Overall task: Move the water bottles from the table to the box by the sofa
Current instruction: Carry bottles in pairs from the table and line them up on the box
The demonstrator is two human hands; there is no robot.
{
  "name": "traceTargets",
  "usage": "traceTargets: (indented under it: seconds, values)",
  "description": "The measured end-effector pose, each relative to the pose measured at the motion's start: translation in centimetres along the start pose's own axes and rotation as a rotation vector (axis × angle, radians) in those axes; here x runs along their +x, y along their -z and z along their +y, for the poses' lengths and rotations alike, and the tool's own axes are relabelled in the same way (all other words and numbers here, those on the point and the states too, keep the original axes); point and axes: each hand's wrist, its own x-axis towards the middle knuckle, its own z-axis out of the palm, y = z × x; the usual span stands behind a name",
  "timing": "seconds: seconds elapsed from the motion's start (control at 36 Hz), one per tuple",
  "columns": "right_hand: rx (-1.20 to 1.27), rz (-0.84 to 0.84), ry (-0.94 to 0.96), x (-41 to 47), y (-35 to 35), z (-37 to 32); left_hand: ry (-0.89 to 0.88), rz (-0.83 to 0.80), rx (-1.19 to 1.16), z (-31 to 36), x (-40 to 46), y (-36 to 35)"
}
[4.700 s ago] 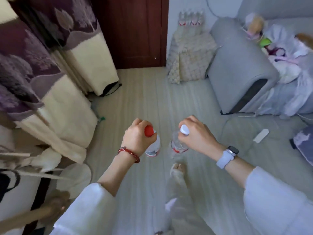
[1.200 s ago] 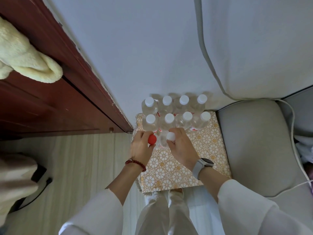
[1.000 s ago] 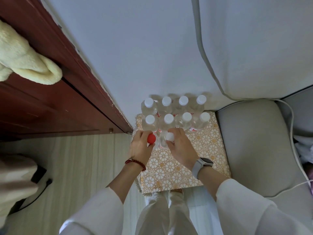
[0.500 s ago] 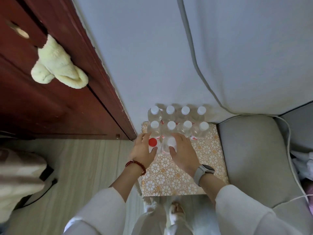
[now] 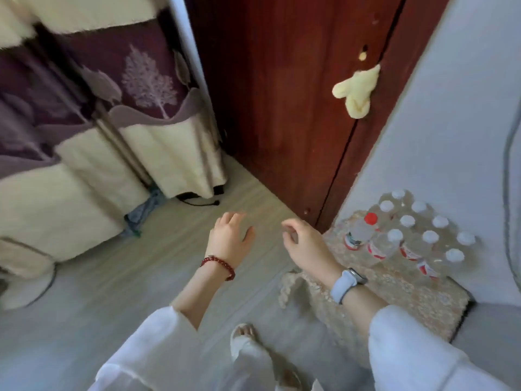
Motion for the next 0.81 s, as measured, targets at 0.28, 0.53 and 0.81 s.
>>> traceTargets:
  seconds: [0.28, 0.53, 0.81]
  values:
    - [-0.058, -0.415, 0.505, -5.4, -18.7, -23.4, 0.453, 0.489, 0.046, -19.9, -18.1, 19.7]
    - [-0.167, -0.741, 0.901, -19.2, -41.5, -44.7, 0.792, 0.818, 0.096, -37.0, -41.4, 34.6]
    - [-0.149, -0.987, 1.122, -34.2, -60.3, -61.2, 1.07, 1.0, 0.103, -51.1, -59.5, 46.0]
